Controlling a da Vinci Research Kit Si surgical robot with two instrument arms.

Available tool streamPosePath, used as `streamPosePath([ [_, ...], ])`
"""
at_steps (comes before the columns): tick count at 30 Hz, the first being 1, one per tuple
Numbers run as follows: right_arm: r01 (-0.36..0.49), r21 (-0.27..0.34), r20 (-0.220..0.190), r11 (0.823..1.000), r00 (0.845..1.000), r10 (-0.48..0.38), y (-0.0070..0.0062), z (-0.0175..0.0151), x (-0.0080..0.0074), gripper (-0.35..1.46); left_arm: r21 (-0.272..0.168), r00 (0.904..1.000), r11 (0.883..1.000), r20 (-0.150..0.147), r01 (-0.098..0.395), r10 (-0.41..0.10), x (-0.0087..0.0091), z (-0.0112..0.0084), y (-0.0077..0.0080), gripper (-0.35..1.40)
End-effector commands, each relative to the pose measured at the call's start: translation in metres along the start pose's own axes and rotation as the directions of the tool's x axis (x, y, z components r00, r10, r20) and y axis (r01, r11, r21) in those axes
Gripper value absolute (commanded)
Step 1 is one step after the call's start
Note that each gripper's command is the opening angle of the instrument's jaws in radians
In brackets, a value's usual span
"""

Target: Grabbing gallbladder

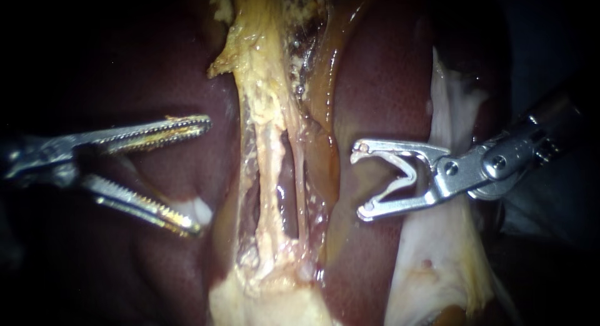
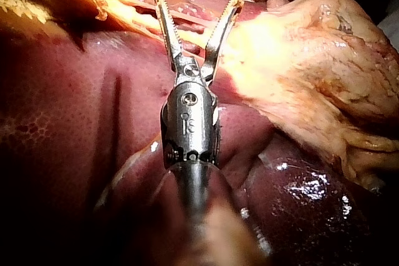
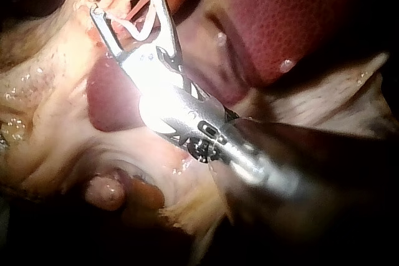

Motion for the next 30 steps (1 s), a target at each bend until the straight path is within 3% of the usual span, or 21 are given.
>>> streamPosePath([
  [1, 0.000, 0.000, 0.000, 1.000, 1.000, 0.000, 0.0000, 0.0000, 0.0000, 0.58, -0.007, 1.0000, 1.000, -0.001, 0.001, -0.001, -0.0002, -0.0001, 0.0001, 0.81],
  [5, 0.000, -0.001, 0.000, 1.000, 1.000, 0.000, 0.0000, 0.0001, 0.0000, 0.58, -0.073, 0.9999, 0.997, -0.006, 0.015, -0.015, -0.0015, -0.0004, 0.0016, 0.79],
  [9, -0.001, -0.001, -0.001, 1.000, 1.000, 0.001, 0.0000, 0.0001, 0.0000, 0.58, -0.147, 0.9993, 0.988, -0.002, 0.037, -0.038, -0.0031, -0.0003, 0.0044, 0.77],
  [16, -0.001, -0.002, 0.000, 1.000, 1.000, 0.001, 0.0001, 0.0002, -0.0001, 0.58, -0.237, 0.9979, 0.969, 0.002, 0.063, -0.065, -0.0036, 0.0025, 0.0092, 0.72],
  [22, -0.001, -0.002, 0.000, 1.000, 1.000, 0.001, 0.0001, 0.0002, -0.0001, 0.58, -0.269, 0.9964, 0.960, 0.004, 0.082, -0.084, -0.0022, 0.0040, 0.0113, 0.67],
  [30, -0.001, -0.002, -0.001, 1.000, 1.000, 0.001, 0.0001, 0.0003, -0.0001, 0.58, -0.276, 0.9837, 0.945, 0.021, 0.177, -0.178, -0.0008, 0.0043, 0.0120, 0.46],
])
